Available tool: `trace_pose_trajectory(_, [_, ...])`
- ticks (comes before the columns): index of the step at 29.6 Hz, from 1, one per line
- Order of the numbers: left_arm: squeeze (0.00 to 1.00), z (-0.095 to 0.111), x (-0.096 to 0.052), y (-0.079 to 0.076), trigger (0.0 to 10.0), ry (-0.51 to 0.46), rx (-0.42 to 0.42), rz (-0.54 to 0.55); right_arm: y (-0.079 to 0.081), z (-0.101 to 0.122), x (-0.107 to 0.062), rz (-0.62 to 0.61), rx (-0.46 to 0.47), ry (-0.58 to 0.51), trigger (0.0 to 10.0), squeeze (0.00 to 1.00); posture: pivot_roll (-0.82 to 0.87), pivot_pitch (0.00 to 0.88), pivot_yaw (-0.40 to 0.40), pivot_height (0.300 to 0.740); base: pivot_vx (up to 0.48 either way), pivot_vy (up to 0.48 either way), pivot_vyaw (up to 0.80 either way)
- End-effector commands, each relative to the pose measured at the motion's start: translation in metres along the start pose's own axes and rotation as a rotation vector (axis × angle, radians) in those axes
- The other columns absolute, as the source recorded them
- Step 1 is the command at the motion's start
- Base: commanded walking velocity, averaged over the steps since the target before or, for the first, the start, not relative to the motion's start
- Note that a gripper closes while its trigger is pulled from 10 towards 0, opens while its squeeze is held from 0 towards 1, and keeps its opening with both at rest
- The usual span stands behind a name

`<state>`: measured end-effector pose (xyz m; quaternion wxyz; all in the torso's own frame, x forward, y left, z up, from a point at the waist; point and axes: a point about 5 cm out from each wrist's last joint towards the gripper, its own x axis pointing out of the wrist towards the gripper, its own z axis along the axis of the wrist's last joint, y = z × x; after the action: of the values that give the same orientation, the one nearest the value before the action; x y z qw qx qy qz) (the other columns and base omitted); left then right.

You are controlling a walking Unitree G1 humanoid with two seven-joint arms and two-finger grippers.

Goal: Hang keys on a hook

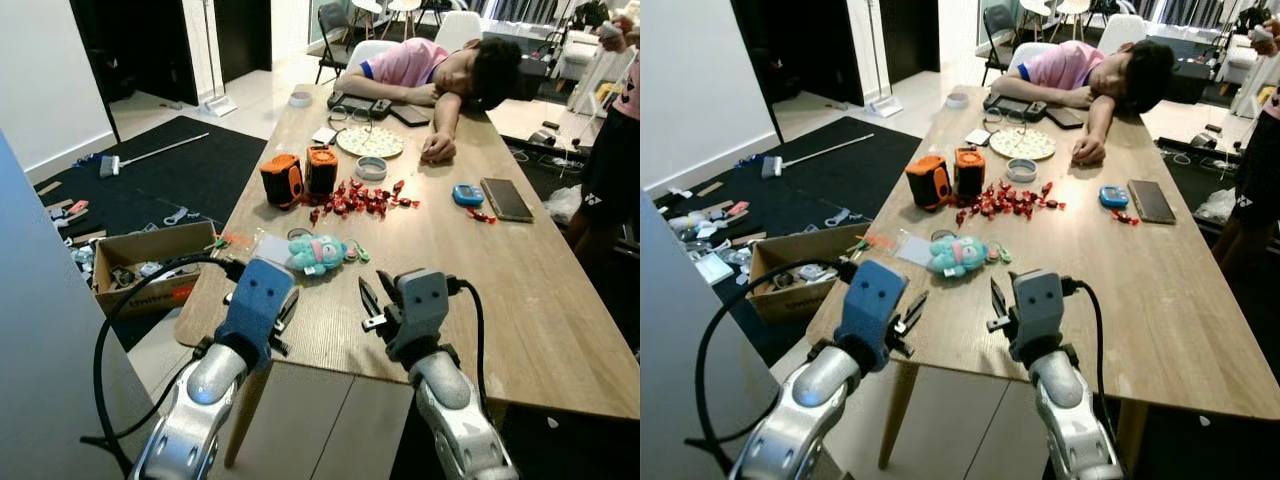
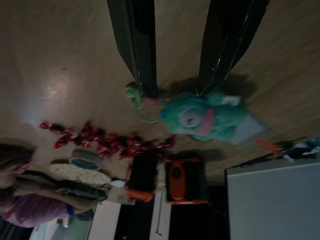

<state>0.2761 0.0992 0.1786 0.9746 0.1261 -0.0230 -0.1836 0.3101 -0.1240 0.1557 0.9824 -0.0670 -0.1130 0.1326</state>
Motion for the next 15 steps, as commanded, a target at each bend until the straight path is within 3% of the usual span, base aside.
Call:
trace_pose_trajectory(1, [0.0, -0.004, 0.001, -0.002, 10.0, 0.022, -0.02, 0.006, -0.001, -0.004, -0.001, 0.001, 0.003, 0.022, 10.0, 0.0, 0.1, 0.119, -0.011, 0.74, 0.0, 0.0, 0.0])
trace_pose_trajectory(15, [0.0, -0.008, 0.0, 0.001, 10.0, 0.068, -0.002, 0.072, -0.026, -0.018, 0.011, -0.08, -0.003, 0.12, 10.0, 0.0, 0.11, 0.16, -0.003, 0.74, 0.0, 0.0, 0.0])
